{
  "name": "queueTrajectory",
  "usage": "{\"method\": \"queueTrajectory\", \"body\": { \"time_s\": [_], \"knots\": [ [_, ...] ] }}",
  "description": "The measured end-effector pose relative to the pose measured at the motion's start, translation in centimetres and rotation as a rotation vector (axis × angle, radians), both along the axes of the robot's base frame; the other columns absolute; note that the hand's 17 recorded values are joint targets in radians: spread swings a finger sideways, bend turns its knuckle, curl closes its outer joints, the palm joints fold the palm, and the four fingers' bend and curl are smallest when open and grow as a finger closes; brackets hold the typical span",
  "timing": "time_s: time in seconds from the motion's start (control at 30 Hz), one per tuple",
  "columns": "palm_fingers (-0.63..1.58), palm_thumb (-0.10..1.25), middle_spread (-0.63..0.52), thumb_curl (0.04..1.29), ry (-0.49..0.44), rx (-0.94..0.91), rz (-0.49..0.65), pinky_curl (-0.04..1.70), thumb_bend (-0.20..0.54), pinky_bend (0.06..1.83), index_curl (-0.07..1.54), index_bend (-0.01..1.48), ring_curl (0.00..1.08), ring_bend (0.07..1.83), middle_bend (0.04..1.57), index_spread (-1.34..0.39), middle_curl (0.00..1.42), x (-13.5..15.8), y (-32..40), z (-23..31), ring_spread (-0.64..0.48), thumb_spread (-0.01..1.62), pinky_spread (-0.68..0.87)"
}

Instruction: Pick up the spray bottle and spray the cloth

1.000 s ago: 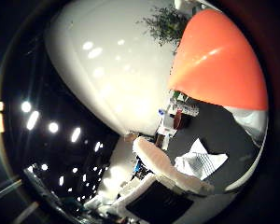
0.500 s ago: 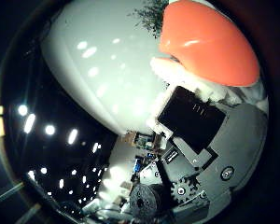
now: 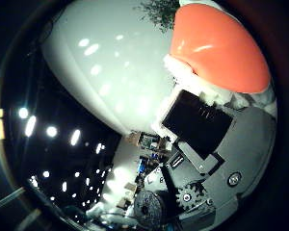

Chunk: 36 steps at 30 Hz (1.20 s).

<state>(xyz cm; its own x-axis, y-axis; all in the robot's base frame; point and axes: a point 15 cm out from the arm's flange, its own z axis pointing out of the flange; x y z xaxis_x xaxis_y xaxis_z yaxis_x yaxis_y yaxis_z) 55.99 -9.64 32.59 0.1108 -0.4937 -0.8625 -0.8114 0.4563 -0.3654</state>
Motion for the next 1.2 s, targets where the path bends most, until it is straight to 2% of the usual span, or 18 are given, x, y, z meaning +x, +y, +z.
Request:
{"method": "queueTrajectory", "body": {
  "time_s": [0.17,0.3,0.8,0.97,1.2],
  "knots": [
    [1.23,1.05,-0.19,0.92,-0.001,-0.089,0.004,0.55,-0.014,1.36,0.68,1.13,0.57,1.43,1.31,-0.28,0.70,-1.9,-1.1,2.3,-0.21,0.74,-0.27],
    [1.23,1.04,-0.19,0.95,-0.026,-0.172,0.012,0.56,-0.012,1.35,0.68,1.13,0.57,1.44,1.32,-0.29,0.70,-4.4,-1.8,6.3,-0.21,0.73,-0.27],
    [1.23,1.02,-0.18,1.01,-0.081,-0.333,0.314,0.61,-0.017,1.32,0.68,1.14,0.56,1.45,1.33,-0.29,0.69,-14.7,8.3,20.6,-0.21,0.63,-0.28],
    [1.23,1.02,-0.19,1.02,-0.083,-0.383,0.390,0.62,-0.016,1.31,0.68,1.14,0.56,1.45,1.34,-0.29,0.69,-16.6,12.8,22.5,-0.21,0.62,-0.28],
    [1.23,1.02,-0.19,1.03,-0.018,-0.501,0.538,0.63,-0.016,1.31,0.68,1.14,0.56,1.45,1.34,-0.29,0.69,-17.4,20.7,21.9,-0.21,0.59,-0.28]
  ]
}}
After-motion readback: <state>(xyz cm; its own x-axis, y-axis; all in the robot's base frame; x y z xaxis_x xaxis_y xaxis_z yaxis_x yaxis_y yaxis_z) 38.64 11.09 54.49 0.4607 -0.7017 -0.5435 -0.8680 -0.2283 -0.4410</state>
